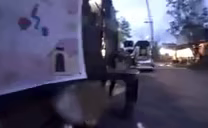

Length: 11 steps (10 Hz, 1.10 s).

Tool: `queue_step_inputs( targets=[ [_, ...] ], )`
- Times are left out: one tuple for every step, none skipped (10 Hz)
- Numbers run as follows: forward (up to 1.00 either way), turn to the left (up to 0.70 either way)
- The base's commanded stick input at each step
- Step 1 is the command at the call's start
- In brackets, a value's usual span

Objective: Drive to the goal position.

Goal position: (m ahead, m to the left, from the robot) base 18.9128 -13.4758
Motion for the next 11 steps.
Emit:
queue_step_inputs(
  targets=[
    [0.0, 0.7],
    [0.0, 0.7],
    [0.0, 0.7],
    [0.0, 0.7],
    [0.0, 0.7],
    [0.0, 0.7],
    [0.0, 0.7],
    [0.0, 0.7],
    [0.0, 0.7],
    [0.0, 0.7],
    [0.0, 0.7]
  ],
)
